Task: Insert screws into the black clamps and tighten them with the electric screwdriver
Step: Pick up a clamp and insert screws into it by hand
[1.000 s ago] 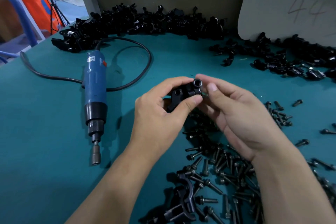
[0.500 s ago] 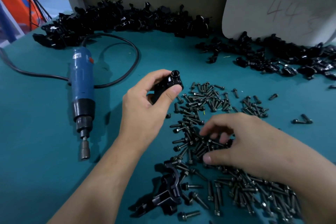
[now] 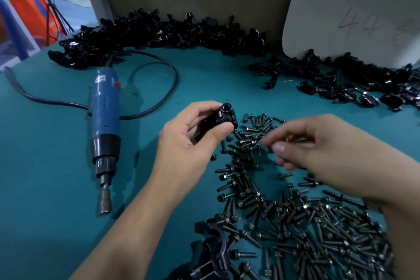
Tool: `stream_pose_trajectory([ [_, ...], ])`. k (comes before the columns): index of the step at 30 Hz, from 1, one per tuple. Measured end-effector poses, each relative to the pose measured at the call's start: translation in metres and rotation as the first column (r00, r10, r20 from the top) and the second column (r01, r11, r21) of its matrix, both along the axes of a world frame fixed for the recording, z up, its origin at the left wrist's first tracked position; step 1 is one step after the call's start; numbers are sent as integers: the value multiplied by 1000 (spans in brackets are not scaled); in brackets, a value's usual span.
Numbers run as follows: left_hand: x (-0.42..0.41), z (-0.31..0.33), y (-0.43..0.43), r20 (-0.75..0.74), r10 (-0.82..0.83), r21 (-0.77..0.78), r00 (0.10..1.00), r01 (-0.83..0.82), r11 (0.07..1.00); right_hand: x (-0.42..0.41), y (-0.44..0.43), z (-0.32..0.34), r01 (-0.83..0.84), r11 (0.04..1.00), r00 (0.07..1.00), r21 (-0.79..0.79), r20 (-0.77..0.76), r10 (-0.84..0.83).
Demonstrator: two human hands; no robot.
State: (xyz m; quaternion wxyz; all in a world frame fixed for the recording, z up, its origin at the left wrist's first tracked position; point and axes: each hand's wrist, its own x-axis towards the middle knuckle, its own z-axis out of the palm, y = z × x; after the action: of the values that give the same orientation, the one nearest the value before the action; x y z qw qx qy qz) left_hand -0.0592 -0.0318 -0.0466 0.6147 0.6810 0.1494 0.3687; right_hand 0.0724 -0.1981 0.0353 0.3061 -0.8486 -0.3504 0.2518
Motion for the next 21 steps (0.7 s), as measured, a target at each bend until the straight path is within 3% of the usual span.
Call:
stream_pose_trajectory([
  [3,0,1,-3,41,-30,-4,999,30,1000,-3,10,-7,194,916,958,351,-269,-101],
  [6,1,0,-4,40,-54,8,998,53,999,-9,21,-16,295,804,902,516,-428,-56],
  [9,1,-1,-3,47,-54,14,997,53,998,-10,26,-22,269,782,940,562,-331,-86],
  [13,1,-1,-4,54,-48,28,997,46,999,-15,31,-26,283,742,929,608,-367,-54],
  [21,2,1,-5,42,-58,70,997,55,996,-20,35,-28,193,760,967,621,-250,-41],
])
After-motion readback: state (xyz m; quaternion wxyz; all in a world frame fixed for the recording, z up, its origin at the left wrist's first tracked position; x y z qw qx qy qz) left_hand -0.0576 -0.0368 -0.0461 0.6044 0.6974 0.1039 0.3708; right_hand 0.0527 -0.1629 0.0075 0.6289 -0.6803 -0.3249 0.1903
